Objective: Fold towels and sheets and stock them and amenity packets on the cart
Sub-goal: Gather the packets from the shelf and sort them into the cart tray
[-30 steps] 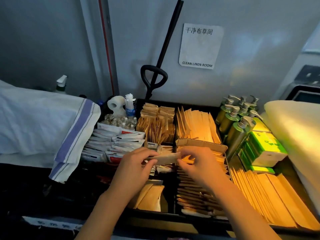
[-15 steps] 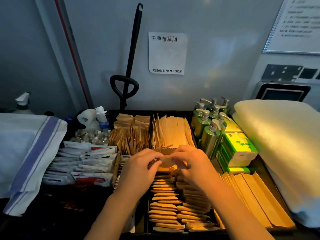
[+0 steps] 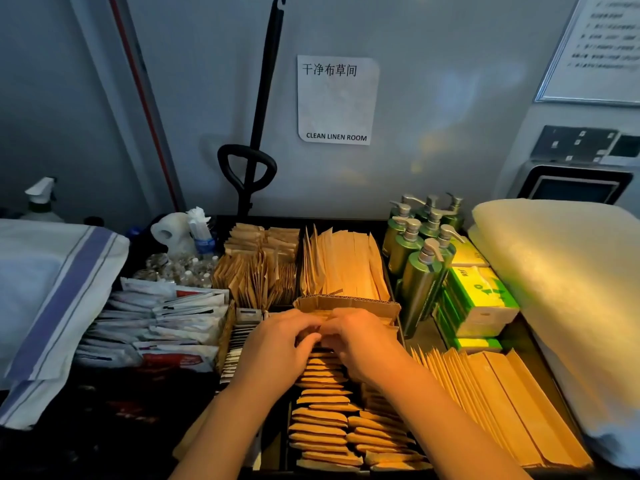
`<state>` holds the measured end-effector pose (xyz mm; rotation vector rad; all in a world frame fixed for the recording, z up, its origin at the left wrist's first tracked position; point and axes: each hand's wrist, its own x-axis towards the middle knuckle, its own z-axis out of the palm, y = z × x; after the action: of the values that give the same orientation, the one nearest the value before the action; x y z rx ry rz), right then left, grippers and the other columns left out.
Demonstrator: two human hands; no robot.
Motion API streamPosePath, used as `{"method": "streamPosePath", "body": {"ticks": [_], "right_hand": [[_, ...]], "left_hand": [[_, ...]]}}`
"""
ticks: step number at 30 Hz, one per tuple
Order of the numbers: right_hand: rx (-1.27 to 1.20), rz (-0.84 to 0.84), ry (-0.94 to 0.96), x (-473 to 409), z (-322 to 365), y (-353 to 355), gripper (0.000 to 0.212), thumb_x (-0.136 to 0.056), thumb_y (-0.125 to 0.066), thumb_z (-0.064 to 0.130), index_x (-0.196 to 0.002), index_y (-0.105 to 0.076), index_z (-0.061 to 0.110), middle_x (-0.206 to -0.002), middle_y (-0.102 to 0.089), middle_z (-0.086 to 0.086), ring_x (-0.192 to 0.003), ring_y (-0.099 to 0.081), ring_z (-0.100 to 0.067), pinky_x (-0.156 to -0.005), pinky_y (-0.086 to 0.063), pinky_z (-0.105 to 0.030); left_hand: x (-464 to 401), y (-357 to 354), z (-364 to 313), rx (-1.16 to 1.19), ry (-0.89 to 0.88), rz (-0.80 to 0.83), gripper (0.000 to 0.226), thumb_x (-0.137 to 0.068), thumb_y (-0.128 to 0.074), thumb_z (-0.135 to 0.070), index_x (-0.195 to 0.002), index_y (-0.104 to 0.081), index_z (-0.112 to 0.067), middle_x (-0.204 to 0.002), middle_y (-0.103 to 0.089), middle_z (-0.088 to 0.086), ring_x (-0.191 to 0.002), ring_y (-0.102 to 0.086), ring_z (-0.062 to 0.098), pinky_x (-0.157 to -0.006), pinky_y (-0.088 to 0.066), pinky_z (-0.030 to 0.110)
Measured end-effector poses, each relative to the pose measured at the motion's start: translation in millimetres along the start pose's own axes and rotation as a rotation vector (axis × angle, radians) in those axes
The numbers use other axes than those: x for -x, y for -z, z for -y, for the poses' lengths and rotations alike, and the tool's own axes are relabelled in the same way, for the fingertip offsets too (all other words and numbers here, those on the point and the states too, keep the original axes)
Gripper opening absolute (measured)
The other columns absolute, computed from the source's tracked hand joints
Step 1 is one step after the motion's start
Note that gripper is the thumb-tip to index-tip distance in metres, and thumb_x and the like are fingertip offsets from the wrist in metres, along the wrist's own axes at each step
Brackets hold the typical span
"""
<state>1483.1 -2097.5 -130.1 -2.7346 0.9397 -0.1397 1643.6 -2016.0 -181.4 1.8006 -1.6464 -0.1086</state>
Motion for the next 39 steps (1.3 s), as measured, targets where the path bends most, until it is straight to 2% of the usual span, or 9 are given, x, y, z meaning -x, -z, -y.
{"method": "streamPosePath", "body": {"ticks": [3, 7, 10, 15, 19, 24, 30, 36, 39], "right_hand": [[-0.006, 0.099, -0.108, -1, -1, 6, 0.028, -0.098, -0.067, 0.022, -0.125, -0.069, 0.030, -0.121, -0.066, 0.003, -0.112, -0.061, -0.022, -0.093, -0.054, -0.034], [0.070, 0.215, -0.149, -7, -6, 12, 0.031, -0.100, -0.060, 0.010, -0.126, -0.069, 0.022, -0.127, -0.063, -0.003, -0.119, -0.058, -0.027, -0.101, -0.052, -0.038], [0.128, 0.288, -0.161, -13, 1, 10, 0.032, -0.104, -0.057, 0.018, -0.132, -0.067, 0.028, -0.133, -0.061, -0.003, -0.124, -0.052, -0.028, -0.106, -0.050, -0.039], [0.122, 0.121, -0.119, -7, -5, -6, 0.023, -0.101, -0.062, 0.030, -0.120, -0.073, 0.036, -0.122, -0.067, 0.006, -0.116, -0.055, -0.023, -0.102, -0.048, -0.038], [0.030, -0.032, -0.114, -3, -7, -6, 0.024, -0.097, -0.068, 0.034, -0.121, -0.072, 0.039, -0.120, -0.066, 0.012, -0.116, -0.056, -0.018, -0.102, -0.048, -0.036], [-0.023, -0.074, 0.056, -4, 27, -8, 0.031, -0.094, -0.071, 0.036, -0.124, -0.070, 0.038, -0.121, -0.067, 0.014, -0.117, -0.056, -0.014, -0.102, -0.048, -0.039], [-0.041, 0.061, 0.311, -8, 78, -31, 0.034, -0.087, -0.075, 0.037, -0.120, -0.071, 0.032, -0.120, -0.070, 0.009, -0.113, -0.060, -0.014, -0.095, -0.048, -0.031], [0.039, 0.225, 0.376, -16, 116, -68, 0.020, -0.084, -0.071, 0.028, -0.104, -0.070, 0.026, -0.107, -0.065, 0.002, -0.101, -0.063, -0.022, -0.082, -0.054, -0.037], [0.057, 0.280, 0.383, -18, 126, -80, 0.035, -0.078, -0.068, 0.031, -0.113, -0.068, 0.027, -0.115, -0.064, 0.003, -0.105, -0.063, -0.024, -0.085, -0.054, -0.037]], "left_hand": [[-3, -1, 8, -0.052, 0.077, -0.033, 0.014, -0.094, -0.072, -0.032, -0.106, -0.077, -0.037, -0.099, -0.068, -0.023, -0.094, -0.058, -0.001, -0.086, -0.055, 0.031], [-1, -7, 16, -0.114, 0.068, -0.034, 0.011, -0.093, -0.072, -0.030, -0.101, -0.078, -0.034, -0.102, -0.059, -0.021, -0.096, -0.050, 0.001, -0.079, -0.052, 0.027], [-1, -12, 17, -0.129, 0.133, -0.039, 0.009, -0.092, -0.072, -0.032, -0.097, -0.079, -0.034, -0.103, -0.049, -0.019, -0.097, -0.049, 0.002, -0.078, -0.054, 0.027], [-1, -1, 19, -0.100, 0.140, 0.044, 0.013, -0.095, -0.068, -0.037, -0.101, -0.080, -0.036, -0.107, -0.050, -0.024, -0.097, -0.052, -0.001, -0.080, -0.050, 0.023], [10, 23, 25, 0.002, 0.173, -0.006, 0.014, -0.096, -0.067, -0.035, -0.106, -0.076, -0.041, -0.108, -0.055, -0.028, -0.098, -0.054, -0.008, -0.077, -0.041, 0.011], [33, 55, 37, 0.004, 0.199, -0.043, 0.015, -0.095, -0.069, -0.032, -0.106, -0.076, -0.039, -0.106, -0.058, -0.028, -0.098, -0.055, -0.008, -0.083, -0.045, 0.016], [71, 84, 47, 0.015, 0.093, -0.050, 0.014, -0.092, -0.074, -0.021, -0.103, -0.079, -0.028, -0.099, -0.064, -0.022, -0.096, -0.059, -0.004, -0.086, -0.053, 0.027], [110, 101, 61, -0.014, 0.103, -0.119, 0.016, -0.090, -0.075, -0.019, -0.104, -0.079, -0.028, -0.103, -0.063, -0.023, -0.103, -0.059, -0.003, -0.092, -0.051, 0.022], [128, 106, 69, -0.032, 0.126, -0.109, 0.015, -0.091, -0.074, -0.021, -0.103, -0.078, -0.028, -0.102, -0.062, -0.023, -0.102, -0.058, -0.003, -0.090, -0.052, 0.023]]}}
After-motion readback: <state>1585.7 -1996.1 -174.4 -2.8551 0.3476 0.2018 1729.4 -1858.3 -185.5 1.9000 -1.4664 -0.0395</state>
